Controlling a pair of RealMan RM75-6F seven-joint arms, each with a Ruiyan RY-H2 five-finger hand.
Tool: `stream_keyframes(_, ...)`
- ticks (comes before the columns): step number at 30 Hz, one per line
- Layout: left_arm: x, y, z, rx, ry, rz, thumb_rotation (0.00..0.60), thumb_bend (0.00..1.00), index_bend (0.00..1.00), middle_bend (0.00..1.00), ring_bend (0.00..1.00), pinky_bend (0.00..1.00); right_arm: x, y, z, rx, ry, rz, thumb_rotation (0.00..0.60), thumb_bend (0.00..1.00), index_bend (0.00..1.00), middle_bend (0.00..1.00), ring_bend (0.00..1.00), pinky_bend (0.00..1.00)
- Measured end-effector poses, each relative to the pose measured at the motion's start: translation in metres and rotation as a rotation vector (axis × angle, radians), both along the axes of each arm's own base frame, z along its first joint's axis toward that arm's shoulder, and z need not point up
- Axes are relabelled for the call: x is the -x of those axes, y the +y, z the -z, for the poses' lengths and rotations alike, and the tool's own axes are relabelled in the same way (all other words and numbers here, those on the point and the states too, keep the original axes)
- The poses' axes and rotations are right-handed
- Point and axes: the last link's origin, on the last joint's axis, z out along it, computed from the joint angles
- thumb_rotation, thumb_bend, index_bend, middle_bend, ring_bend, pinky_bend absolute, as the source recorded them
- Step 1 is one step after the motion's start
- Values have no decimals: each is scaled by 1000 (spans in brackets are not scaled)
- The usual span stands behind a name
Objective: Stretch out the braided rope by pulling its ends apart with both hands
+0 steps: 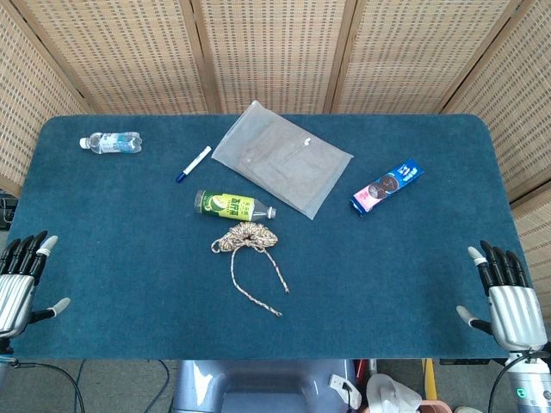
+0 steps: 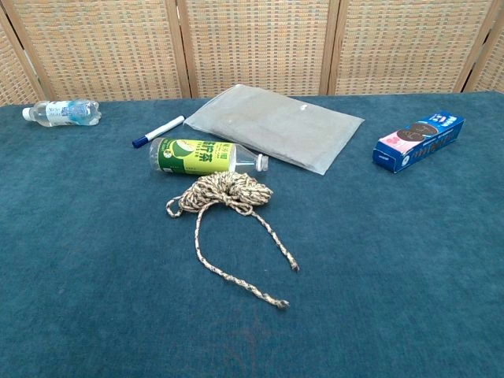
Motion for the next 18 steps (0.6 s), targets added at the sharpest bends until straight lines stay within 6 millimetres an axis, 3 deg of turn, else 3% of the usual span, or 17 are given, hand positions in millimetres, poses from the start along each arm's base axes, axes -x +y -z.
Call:
stream_keyframes(12,7,-1,-2,-6,-4,-21,600,0,0,0,0,0,-7,-3,-6,21,-15,4,600,19,59,0,0,0)
stream_keyframes(13,7,-1,-2,-9,-8,-22,600,0,0,0,0,0,-7,-3,-5,16,-18,1,600,116,58,0,0,0)
stream_keyframes(15,7,-1,-3,-12,-11,-22,600,0,0,0,0,0,-11,-6,-2,-5,-20,-10,600,439,72,0,0,0)
stream_keyframes(17,7,0,-3,-11,-10,-21,600,0,0,0,0,0,-15,-11,1,-34,-20,-25,600,834,139,0,0,0)
stream_keyframes(18,6,0,-3,-11,-9,-21,600,0,0,0,0,0,-20,-16,4,-58,-21,-41,600,910,166,0,0,0)
